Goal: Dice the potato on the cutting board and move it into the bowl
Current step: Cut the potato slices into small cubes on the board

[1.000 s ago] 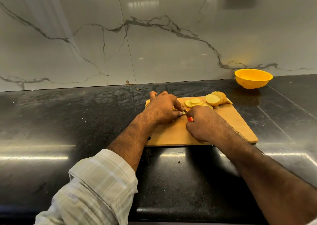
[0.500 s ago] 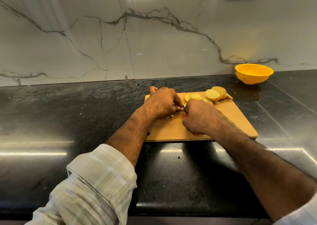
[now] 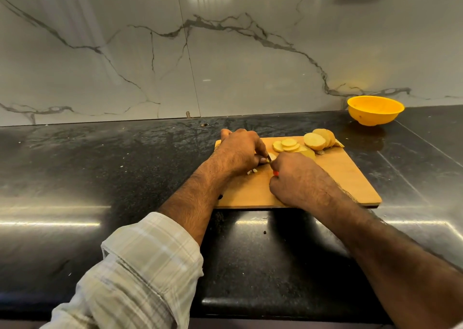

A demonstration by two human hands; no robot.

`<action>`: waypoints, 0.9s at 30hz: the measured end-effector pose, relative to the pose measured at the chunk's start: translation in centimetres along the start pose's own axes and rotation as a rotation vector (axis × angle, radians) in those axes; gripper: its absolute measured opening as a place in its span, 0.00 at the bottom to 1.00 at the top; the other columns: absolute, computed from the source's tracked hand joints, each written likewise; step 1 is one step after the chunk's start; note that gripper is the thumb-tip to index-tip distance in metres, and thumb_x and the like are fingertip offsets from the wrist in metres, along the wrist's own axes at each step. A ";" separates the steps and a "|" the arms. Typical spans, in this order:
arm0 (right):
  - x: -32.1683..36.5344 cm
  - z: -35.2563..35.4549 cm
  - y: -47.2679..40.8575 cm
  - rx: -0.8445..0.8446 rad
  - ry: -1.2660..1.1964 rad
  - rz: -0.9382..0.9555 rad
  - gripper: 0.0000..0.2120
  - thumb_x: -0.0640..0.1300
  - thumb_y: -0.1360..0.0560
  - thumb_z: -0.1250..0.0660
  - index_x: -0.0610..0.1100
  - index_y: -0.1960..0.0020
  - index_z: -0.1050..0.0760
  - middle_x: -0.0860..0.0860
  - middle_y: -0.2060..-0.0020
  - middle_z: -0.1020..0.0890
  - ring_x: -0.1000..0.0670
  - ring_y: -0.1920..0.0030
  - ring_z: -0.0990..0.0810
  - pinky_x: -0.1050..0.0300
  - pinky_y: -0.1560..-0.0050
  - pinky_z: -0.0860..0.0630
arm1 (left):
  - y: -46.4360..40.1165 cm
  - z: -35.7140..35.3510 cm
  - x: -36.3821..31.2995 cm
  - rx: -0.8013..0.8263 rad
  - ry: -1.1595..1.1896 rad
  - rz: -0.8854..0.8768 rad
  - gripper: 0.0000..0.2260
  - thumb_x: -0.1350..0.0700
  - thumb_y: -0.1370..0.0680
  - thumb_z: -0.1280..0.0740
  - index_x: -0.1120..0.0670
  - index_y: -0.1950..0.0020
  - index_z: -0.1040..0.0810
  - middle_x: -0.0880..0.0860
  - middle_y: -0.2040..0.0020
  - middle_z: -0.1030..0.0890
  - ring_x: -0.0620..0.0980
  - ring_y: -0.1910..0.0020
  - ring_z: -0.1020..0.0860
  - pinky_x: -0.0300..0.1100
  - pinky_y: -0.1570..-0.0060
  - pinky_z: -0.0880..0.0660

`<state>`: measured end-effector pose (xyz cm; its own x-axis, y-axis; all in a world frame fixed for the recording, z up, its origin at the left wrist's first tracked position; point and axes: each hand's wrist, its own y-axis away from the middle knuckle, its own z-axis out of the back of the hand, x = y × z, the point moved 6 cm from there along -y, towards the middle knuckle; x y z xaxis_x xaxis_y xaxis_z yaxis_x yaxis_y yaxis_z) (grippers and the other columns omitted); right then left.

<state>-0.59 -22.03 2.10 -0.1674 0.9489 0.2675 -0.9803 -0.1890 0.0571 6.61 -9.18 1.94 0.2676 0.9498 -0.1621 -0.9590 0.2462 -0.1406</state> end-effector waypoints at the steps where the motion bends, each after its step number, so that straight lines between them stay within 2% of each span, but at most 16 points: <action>1: 0.1 0.1 0.1 0.005 -0.003 0.004 0.20 0.48 0.21 0.31 0.49 0.30 0.25 0.49 0.43 0.21 0.50 0.48 0.25 0.53 0.45 0.20 | 0.0 0.0 0.0 0.006 -0.003 0.001 0.06 0.46 0.21 0.25 0.39 0.44 0.13 0.38 0.40 0.17 0.46 0.31 0.28 0.58 0.32 0.40; 4: 0.1 0.6 0.0 0.001 -0.041 0.011 0.21 0.46 0.21 0.30 0.48 0.28 0.26 0.49 0.42 0.20 0.50 0.49 0.25 0.55 0.49 0.22 | -0.1 0.1 -0.3 0.030 0.000 0.001 0.07 0.47 0.21 0.26 0.40 0.43 0.13 0.39 0.39 0.16 0.47 0.31 0.28 0.58 0.33 0.41; 10: 0.2 0.3 -1.0 -0.067 -0.058 -0.009 0.18 0.48 0.21 0.31 0.47 0.32 0.23 0.50 0.49 0.20 0.49 0.51 0.23 0.56 0.54 0.21 | 0.2 0.3 0.1 -0.006 0.019 0.006 0.06 0.48 0.21 0.25 0.41 0.45 0.13 0.39 0.43 0.15 0.46 0.34 0.26 0.58 0.30 0.40; 14: -0.1 0.1 -0.8 -0.071 -0.028 0.005 0.17 0.48 0.20 0.32 0.49 0.32 0.23 0.49 0.43 0.18 0.50 0.50 0.24 0.56 0.52 0.22 | 0.3 0.4 0.4 -0.013 0.011 0.018 0.06 0.46 0.21 0.25 0.40 0.45 0.13 0.39 0.40 0.17 0.46 0.32 0.27 0.60 0.30 0.40; 24: 0.8 -0.1 -0.3 -0.027 0.011 0.027 0.18 0.47 0.21 0.30 0.48 0.32 0.24 0.52 0.52 0.24 0.50 0.51 0.24 0.56 0.54 0.23 | 0.2 0.6 0.0 0.037 -0.074 0.011 0.08 0.47 0.20 0.26 0.39 0.42 0.14 0.40 0.37 0.18 0.48 0.30 0.28 0.60 0.29 0.41; 27: 0.9 0.2 -0.8 -0.031 -0.027 0.019 0.19 0.47 0.21 0.30 0.47 0.31 0.25 0.50 0.47 0.20 0.49 0.49 0.23 0.55 0.52 0.22 | 0.2 0.6 -0.1 0.032 -0.065 0.013 0.08 0.47 0.20 0.26 0.40 0.41 0.14 0.40 0.39 0.17 0.47 0.32 0.27 0.61 0.28 0.40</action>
<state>0.08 -21.09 2.49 -0.1831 0.9381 0.2940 -0.9799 -0.1983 0.0225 6.36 -9.10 2.50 0.2490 0.9633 -0.1002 -0.9652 0.2384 -0.1073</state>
